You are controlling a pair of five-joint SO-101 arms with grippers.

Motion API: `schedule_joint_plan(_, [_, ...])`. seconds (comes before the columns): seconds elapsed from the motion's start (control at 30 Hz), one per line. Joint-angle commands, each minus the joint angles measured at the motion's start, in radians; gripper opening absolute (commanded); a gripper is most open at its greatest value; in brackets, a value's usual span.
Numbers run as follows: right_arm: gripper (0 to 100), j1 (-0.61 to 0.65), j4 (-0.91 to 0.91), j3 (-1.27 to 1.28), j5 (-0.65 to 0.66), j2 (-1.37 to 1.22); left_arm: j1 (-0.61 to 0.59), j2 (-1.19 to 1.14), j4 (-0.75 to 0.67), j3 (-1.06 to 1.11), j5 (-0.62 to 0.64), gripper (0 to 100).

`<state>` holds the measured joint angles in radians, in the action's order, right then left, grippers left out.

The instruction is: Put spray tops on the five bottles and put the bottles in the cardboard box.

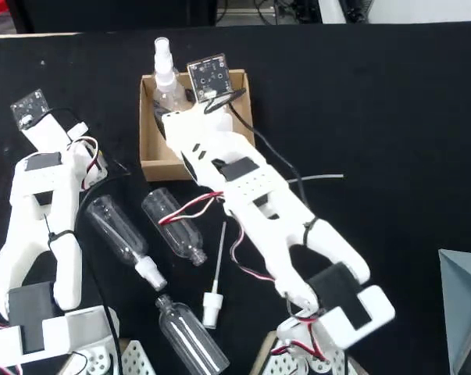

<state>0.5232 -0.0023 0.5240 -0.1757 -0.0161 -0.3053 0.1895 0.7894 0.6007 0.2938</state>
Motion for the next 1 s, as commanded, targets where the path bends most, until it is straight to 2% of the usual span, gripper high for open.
schedule_joint_plan(0.0, [6.7,-0.031,-0.031,-0.088,-0.015,-0.007,-0.008,0.005,-0.014,-0.035,0.009,15])
schedule_joint_plan(0.97, [6.7,-0.031,-0.301,-0.147,-0.009,-0.289,-0.008,0.005,-0.015,-0.035,0.002,16])
